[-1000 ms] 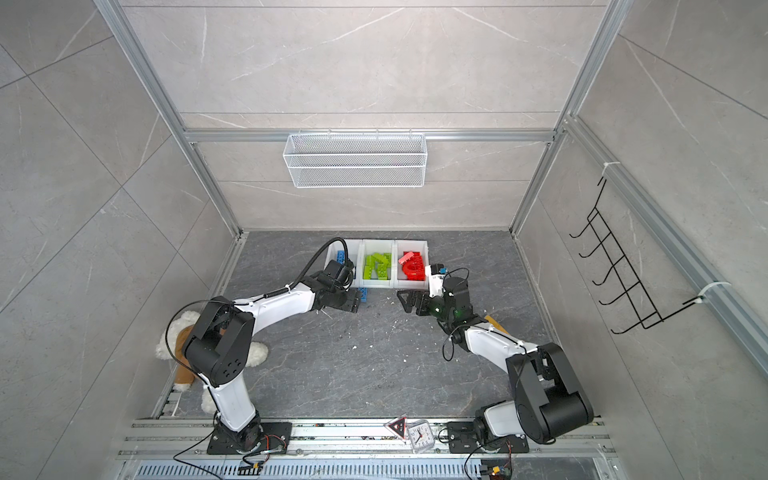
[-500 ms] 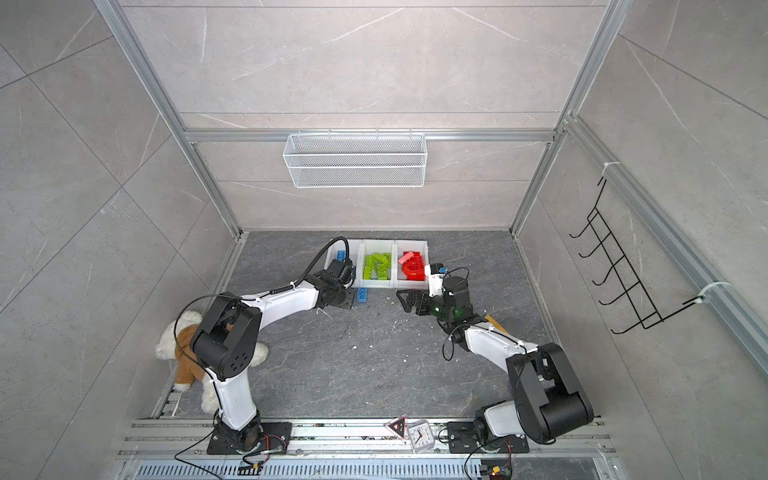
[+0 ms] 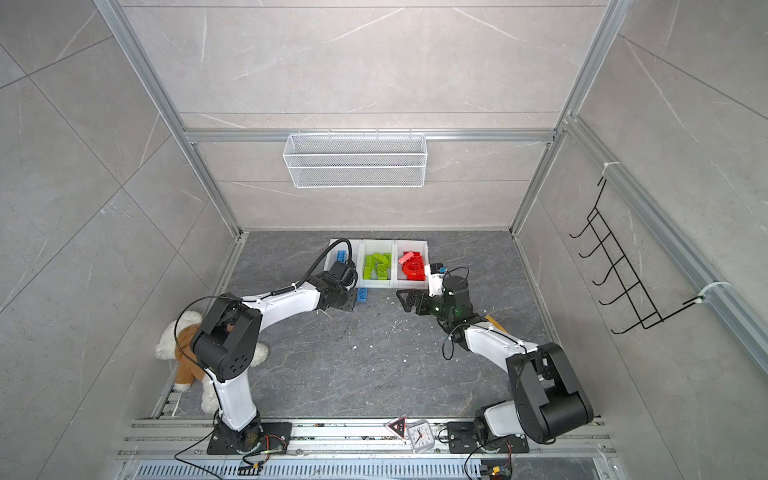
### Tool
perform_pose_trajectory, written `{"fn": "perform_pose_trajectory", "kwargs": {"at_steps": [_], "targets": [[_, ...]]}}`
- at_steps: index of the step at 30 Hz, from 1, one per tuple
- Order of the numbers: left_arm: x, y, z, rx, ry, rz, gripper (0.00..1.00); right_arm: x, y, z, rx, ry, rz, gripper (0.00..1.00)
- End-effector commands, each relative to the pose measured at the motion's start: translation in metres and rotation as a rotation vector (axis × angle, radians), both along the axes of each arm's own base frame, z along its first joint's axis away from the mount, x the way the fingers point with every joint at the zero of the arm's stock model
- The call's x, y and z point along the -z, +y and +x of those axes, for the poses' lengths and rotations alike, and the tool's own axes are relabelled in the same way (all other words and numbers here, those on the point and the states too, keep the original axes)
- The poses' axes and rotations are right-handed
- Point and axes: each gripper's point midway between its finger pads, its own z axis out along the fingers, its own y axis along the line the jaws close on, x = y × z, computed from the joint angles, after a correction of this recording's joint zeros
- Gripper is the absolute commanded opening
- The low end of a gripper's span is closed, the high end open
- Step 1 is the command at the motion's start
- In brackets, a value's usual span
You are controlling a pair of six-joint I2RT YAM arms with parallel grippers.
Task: Sort the legos into containers by color
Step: 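Lift the blue brick and drop it into the blue compartment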
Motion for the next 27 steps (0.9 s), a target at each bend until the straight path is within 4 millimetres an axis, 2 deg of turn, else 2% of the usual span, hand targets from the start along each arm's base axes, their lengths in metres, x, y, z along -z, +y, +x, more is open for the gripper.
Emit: {"fn": "perform_pose_trajectory", "kwargs": {"at_steps": [1,5,10,16,23,27], "targets": [[-0.049,0.003,0.005,-0.02,-0.081,-0.028,0.22,-0.005,0.002,0.003,-0.017,-0.017,-0.007,0.98],[-0.08,0.007,0.018,-0.02,-0.122,-0.062,0.22,-0.006,0.002,0.003,-0.014,-0.018,-0.007,0.98],[-0.102,0.014,0.053,-0.013,-0.169,-0.077,0.22,-0.006,0.002,0.003,-0.012,-0.02,-0.008,0.97],[-0.1,0.015,0.096,-0.008,-0.17,-0.089,0.21,-0.008,-0.001,0.002,-0.004,-0.026,-0.019,0.97],[-0.091,0.003,0.124,0.017,-0.17,-0.116,0.22,-0.008,-0.001,0.003,-0.003,-0.026,-0.021,0.97],[-0.087,0.006,0.136,0.004,-0.173,-0.107,0.32,-0.008,-0.002,0.002,-0.001,-0.029,-0.024,0.97]]}}
